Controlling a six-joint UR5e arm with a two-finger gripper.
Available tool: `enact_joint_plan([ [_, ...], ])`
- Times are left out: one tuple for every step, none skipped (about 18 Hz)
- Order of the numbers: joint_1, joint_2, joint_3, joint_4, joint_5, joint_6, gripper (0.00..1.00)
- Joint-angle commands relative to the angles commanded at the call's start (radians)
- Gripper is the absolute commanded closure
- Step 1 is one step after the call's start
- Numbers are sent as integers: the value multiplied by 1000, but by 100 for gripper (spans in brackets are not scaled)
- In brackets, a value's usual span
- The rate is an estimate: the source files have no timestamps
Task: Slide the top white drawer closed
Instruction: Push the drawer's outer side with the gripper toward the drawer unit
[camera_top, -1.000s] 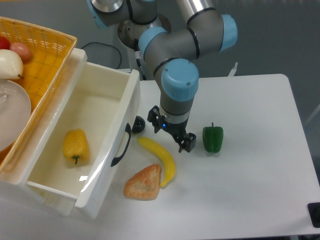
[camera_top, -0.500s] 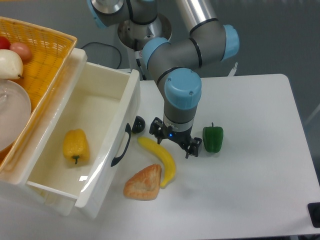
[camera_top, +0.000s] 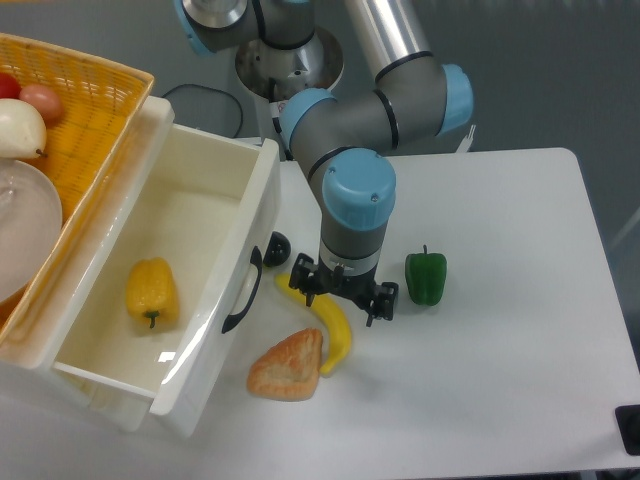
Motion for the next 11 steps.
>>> enact_joint_plan([
  [-6,-3,2,0,0,-2,0],
  [-8,-5,2,0,0,0,0],
  [-8,-5,2,0,0,0,0],
  [-11,-5,2,0,0,2,0],
  [-15,-5,2,0,0,3,0],
  [-17,-5,2,0,0,3,0],
  [-18,-5,2,0,-2,3,0],
  [-21,-5,2,0,-5,3,0],
  [-25,-6,2,0,-8,3,0],
  [-26,-8,2,0,-8,3,0],
  [-29,-8,2,0,-8,2,0],
])
